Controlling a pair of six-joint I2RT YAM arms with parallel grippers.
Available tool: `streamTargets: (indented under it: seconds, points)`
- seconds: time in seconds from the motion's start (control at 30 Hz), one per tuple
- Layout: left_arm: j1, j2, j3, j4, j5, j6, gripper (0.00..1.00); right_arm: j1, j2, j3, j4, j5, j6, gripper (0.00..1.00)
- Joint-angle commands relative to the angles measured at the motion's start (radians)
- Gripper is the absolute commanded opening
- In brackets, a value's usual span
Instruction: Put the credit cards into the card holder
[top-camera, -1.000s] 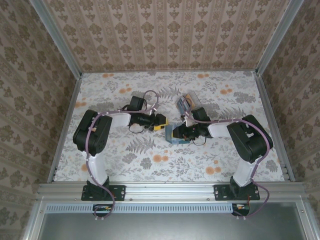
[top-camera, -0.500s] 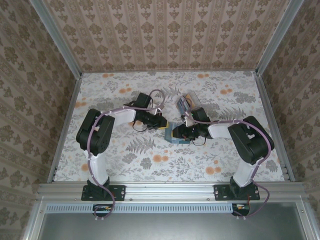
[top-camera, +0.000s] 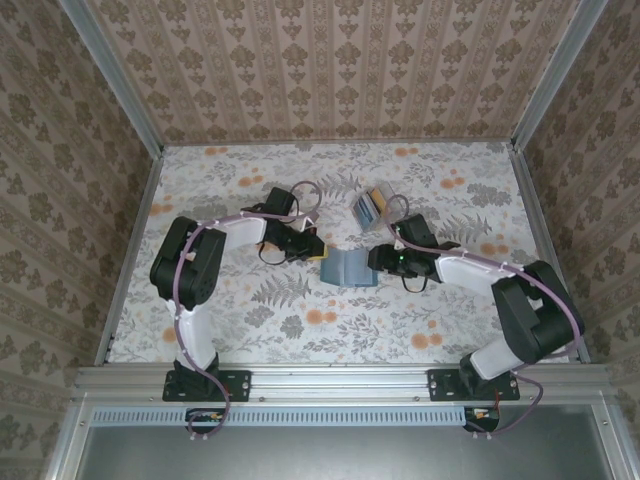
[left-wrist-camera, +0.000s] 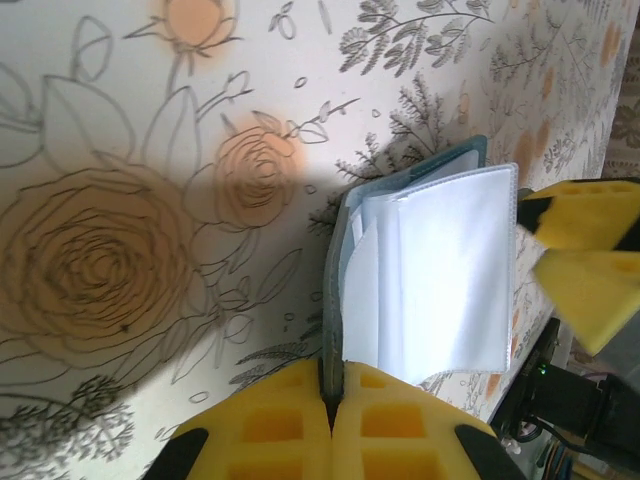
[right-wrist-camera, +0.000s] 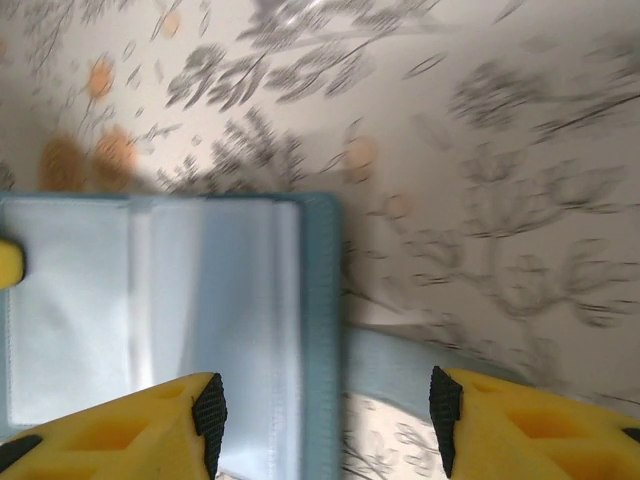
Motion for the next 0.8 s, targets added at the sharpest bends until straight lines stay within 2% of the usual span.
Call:
streamTargets:
  seconds: [0.0, 0.17, 0.37, 0.47, 0.6, 0.77]
  points:
    - [0.002, -0.031, -0.022, -0.025, 0.002, 0.027, 0.00, -0.004, -0.065, -0.004, -0.090, 0.130, -0.008, 0.60]
    - [0.006, -0.023, -0.028, -0.006, 0.011, 0.019, 0.00, -0.005, -0.077, 0.074, -0.121, 0.092, -0.071, 0.59]
    - [0.017, -0.031, -0.036, 0.021, 0.014, -0.005, 0.00, 0.027, 0.030, 0.205, -0.125, -0.176, -0.152, 0.47]
    - [0.019, -0.028, -0.042, 0.024, 0.012, -0.008, 0.00, 0.094, 0.073, 0.232, -0.122, -0.233, -0.158, 0.44]
    - [0.020, -0.016, -0.052, 0.060, 0.023, -0.022, 0.00, 0.124, 0.117, 0.164, -0.063, -0.237, -0.058, 0.39]
    - [0.021, -0.019, -0.063, 0.081, 0.022, -0.026, 0.00, 0.090, 0.118, 0.043, -0.036, -0.164, -0.035, 0.38]
